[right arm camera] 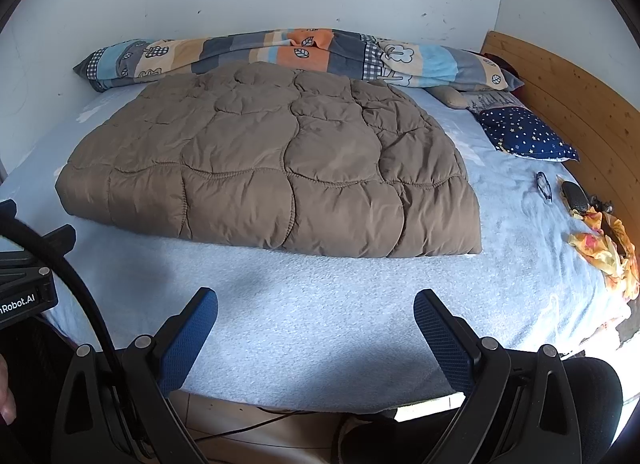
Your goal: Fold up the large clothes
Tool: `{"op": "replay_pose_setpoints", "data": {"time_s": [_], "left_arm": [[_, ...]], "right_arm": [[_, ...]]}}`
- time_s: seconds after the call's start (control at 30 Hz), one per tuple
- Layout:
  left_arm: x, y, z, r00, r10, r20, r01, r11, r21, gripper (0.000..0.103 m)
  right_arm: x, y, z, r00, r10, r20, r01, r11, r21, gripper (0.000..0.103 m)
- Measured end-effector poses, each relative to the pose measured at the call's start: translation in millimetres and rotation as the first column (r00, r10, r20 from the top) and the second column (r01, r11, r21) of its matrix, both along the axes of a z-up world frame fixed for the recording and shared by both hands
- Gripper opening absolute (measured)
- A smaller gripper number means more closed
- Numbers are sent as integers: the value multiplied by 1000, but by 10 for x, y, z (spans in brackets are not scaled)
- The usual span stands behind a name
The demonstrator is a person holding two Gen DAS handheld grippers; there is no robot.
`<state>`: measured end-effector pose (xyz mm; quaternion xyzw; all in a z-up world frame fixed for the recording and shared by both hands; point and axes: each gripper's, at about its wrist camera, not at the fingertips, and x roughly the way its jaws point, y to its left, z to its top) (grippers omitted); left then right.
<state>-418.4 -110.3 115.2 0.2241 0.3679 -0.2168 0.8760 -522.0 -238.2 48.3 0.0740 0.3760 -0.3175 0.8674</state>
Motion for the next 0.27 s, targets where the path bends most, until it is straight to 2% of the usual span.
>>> {"op": "replay_pose_setpoints", "data": {"time_s": [0.2,0.27], "left_arm": [[59,20,-71,996,-24,-91,23,1000,-12,96],[64,24,-72,996,-17,-85,16,1000,-8,96]], "right_arm": [[-6,2,5,1000,-1,4,1,1000,1,100],[-8,3,8,1000,-2,5,2,1000,0,100]]}}
